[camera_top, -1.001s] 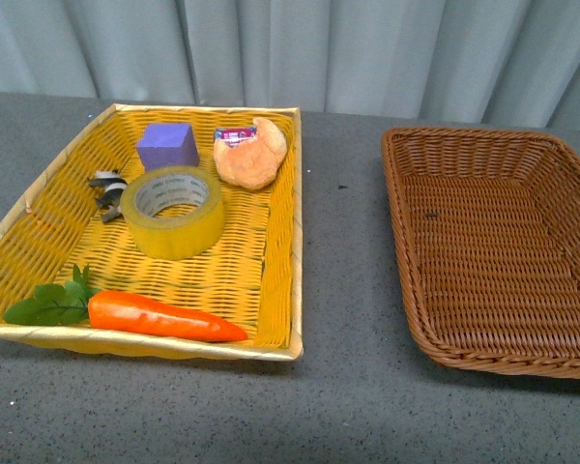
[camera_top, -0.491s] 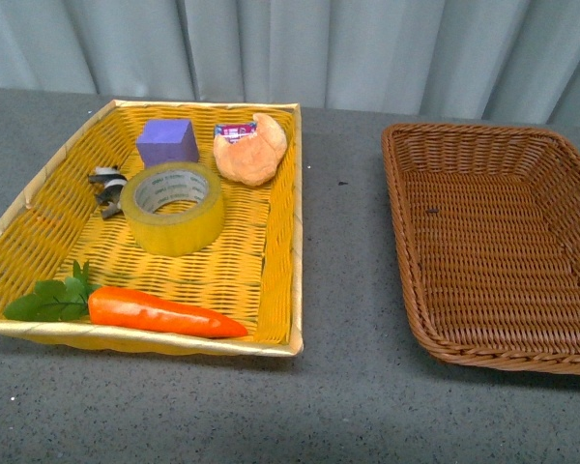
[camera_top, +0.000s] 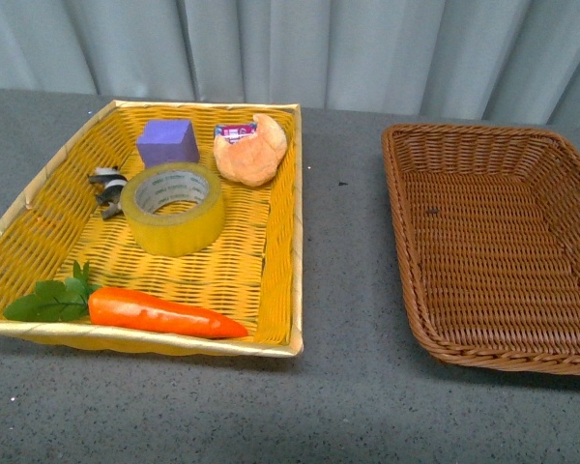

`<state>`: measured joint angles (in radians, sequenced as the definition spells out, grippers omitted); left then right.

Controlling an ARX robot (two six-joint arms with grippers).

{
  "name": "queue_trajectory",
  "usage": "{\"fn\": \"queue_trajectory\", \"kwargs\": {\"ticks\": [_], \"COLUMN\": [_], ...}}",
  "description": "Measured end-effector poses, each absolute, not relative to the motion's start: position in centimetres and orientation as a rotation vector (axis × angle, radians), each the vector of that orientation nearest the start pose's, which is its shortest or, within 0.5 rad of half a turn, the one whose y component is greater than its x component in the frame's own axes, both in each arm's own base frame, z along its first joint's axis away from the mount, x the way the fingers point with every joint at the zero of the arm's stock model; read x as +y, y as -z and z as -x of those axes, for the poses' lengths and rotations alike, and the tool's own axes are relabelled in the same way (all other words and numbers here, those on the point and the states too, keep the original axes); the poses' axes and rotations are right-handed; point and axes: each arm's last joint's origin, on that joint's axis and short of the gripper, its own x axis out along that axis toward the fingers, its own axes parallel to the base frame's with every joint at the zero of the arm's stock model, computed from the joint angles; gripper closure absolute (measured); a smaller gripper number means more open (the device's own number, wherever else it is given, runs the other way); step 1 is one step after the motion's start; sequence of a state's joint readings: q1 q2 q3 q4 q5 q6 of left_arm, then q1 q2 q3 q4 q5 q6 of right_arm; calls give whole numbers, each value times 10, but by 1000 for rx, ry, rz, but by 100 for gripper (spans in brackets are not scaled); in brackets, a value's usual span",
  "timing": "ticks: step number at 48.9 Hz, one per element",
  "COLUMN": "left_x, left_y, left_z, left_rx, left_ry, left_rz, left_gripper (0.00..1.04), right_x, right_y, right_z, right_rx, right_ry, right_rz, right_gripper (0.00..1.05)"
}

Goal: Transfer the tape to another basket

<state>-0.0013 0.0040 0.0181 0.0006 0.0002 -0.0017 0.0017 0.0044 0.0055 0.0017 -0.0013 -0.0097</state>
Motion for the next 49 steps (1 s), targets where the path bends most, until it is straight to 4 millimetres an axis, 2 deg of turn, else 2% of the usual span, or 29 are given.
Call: {"fn": "queue_trajectory", "kwargs": {"ticks": [29, 33, 35, 38, 44, 47, 49], "left_x": [0, 0, 0, 1, 3, 4, 5], "left_y": [-170, -166, -163, -163, -181, -195, -196], "left_z": [-97, -100, -104, -114, -146, -178, -199], "left_rx": [-15, 107, 164, 187, 181, 182, 226], "left_ry": [0, -167, -256, -288, -278, -252, -229], "left_rz": [2, 29, 22, 28, 82, 128, 146], "left_gripper": [6, 6, 6, 6, 6, 6, 6], "right_x": [0, 0, 0, 0, 0, 0, 0], "right_y": [-165, -165, -165, -165, -165, -165, -165], "right_z": [-98, -98, -98, -98, -98, -98, -98], "right_rx": [-3, -3, -4, -4, -4, -4, -4], "right_ry": [-3, -3, -2, -3, -3, -3, -3], "right_rz": [10, 10, 10, 10, 10, 10, 10], "right_gripper": [9, 9, 9, 9, 9, 9, 9]}}
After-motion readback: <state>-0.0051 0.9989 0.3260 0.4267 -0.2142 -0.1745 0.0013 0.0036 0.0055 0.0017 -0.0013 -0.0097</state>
